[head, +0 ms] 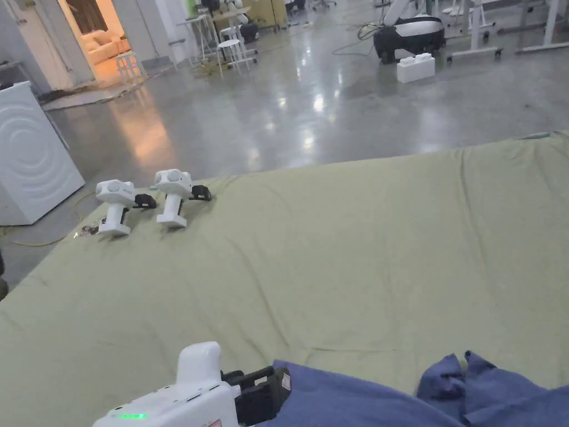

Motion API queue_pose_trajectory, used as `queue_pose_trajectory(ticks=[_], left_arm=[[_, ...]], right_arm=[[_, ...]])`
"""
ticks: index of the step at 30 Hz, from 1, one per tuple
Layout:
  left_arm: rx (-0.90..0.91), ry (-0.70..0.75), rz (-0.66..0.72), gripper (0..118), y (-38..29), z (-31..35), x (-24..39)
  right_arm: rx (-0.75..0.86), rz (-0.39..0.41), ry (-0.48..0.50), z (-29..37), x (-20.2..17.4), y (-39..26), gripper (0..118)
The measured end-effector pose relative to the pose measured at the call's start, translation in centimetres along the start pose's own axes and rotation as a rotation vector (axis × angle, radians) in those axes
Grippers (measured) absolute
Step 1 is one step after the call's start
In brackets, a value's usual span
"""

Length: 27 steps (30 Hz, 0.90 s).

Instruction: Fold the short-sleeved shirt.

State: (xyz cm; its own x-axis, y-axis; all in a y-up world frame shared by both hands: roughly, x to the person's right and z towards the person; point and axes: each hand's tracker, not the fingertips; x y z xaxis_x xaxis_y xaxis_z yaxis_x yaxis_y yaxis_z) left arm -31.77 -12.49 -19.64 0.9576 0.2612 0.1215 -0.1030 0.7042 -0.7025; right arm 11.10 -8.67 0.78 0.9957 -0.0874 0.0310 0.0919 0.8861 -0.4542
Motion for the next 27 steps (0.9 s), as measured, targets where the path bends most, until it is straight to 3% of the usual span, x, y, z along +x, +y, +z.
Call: queue_pose_trajectory(ticks=[1,5,10,11,14,19,22,27], left_arm=[[-0.021,0.016,-0.031,79,0.4,-1.8,-0.1],[-0.169,0.050,-0.110,105,1.7,-9.5,-0.8],[-0.233,0.113,-0.085,103,1.8,-14.9,-1.8],[-0.262,0.144,-0.091,97,1.6,-15.8,-1.9],[-0.323,0.149,-0.093,51,0.5,-16.9,-2.1],[-0.299,0.218,-0.184,31,-0.4,-17.1,-1.1],[-0.318,0.240,-0.227,10,-0.4,-17.3,-0.6],[-0.318,0.266,-0.302,7,-0.5,-18.0,0.1]], right_arm=[[-0.023,-0.008,-0.010,-0.3,0.4,-0.3,2],[-0.081,-0.026,-0.052,-1.2,1.9,-1.4,2],[-0.113,-0.042,-0.101,-1.7,3.2,-1.9,2],[-0.119,-0.048,-0.105,-1.8,3.4,-1.9,2],[-0.134,-0.057,-0.119,-2.1,3.9,-2.1,2],[-0.155,-0.053,-0.123,-2.6,4.0,-2.4,2],[-0.161,-0.058,-0.106,-3.0,3.9,-2.3,3],[-0.171,-0.037,-0.077,-4.5,4.3,-0.9,2]])
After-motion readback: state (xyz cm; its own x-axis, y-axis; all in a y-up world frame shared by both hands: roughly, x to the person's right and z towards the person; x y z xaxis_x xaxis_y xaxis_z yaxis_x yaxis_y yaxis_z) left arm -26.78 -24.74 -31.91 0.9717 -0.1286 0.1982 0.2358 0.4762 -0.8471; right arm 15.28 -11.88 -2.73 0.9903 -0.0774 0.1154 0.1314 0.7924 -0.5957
